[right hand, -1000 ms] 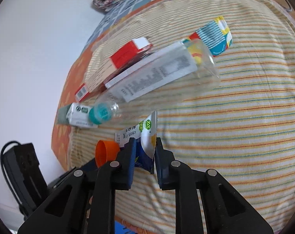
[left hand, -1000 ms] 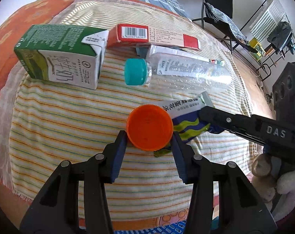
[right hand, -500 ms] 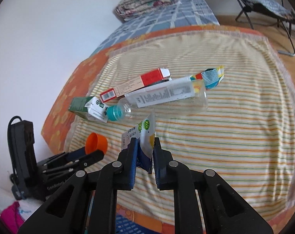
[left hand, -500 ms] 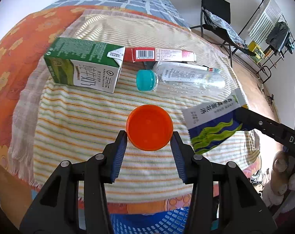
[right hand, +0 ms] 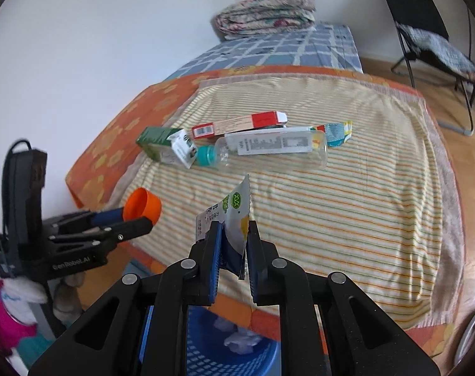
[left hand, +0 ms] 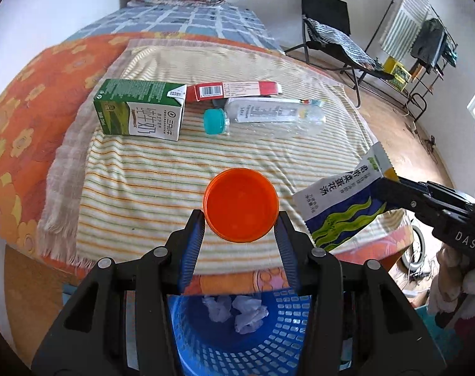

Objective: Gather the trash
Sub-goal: 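Carry the orange cap and wrapper in both grippers over the blue basket, then open the left gripper dropping the cap while the right drops the wrapper into the basket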

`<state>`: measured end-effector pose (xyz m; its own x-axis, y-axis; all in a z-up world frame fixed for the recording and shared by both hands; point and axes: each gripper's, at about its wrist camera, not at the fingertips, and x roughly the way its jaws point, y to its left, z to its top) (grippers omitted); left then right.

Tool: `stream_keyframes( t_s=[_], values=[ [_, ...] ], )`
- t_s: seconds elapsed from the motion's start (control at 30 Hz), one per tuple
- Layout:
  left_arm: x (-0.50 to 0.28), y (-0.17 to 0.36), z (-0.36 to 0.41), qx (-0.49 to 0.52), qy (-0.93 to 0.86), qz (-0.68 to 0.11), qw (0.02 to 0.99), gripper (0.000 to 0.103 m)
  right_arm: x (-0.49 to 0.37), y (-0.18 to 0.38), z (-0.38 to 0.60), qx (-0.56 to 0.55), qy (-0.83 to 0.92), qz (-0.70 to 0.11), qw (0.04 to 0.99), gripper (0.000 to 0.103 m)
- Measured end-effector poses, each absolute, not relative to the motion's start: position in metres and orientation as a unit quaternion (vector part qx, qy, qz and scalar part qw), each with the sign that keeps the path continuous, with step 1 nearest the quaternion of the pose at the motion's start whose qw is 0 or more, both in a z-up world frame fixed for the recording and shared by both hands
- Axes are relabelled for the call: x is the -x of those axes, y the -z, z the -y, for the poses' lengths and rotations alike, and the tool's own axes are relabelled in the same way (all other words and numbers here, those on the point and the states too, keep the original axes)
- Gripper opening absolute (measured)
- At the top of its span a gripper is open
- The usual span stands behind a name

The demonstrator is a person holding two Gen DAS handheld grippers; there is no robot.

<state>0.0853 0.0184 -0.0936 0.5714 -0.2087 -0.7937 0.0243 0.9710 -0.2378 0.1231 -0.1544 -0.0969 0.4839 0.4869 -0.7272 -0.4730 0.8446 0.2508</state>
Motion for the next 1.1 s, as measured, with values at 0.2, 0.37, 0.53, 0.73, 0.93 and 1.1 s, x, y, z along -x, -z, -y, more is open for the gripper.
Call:
stream_keyframes(
  t_s=[0.2, 0.37, 0.53, 0.73, 0.93, 1.1],
  values=[
    [-0.066, 0.092, -0.017, 0.093, 0.069, -0.457, 0.882, 0.047, -0.097, 0.101, 0.153, -0.001, -0.292, -0.429, 0.855, 0.013],
    [-0.05, 0.102, -0.013, 0.083, 0.072, -0.469, 0.877, 0.047, -0.072, 0.104, 0.15, 0.011, -0.303, -0.428, 0.852, 0.013],
    [-0.035, 0.116, -0.01, 0.081, 0.075, -0.484, 0.868, 0.047, -0.047, 0.111, 0.147, 0.03, -0.31, -0.426, 0.85, 0.013],
    [-0.018, 0.134, -0.001, 0.078, 0.079, -0.503, 0.857, 0.047, -0.03, 0.128, 0.15, 0.029, -0.31, -0.443, 0.841, 0.013],
    [-0.005, 0.151, 0.006, 0.077, 0.079, -0.52, 0.847, 0.047, -0.019, 0.143, 0.153, 0.031, -0.306, -0.457, 0.834, 0.013],
    [0.002, 0.162, 0.012, 0.069, 0.076, -0.531, 0.841, 0.047, -0.014, 0.153, 0.152, 0.037, -0.302, -0.466, 0.831, 0.013]
  ],
)
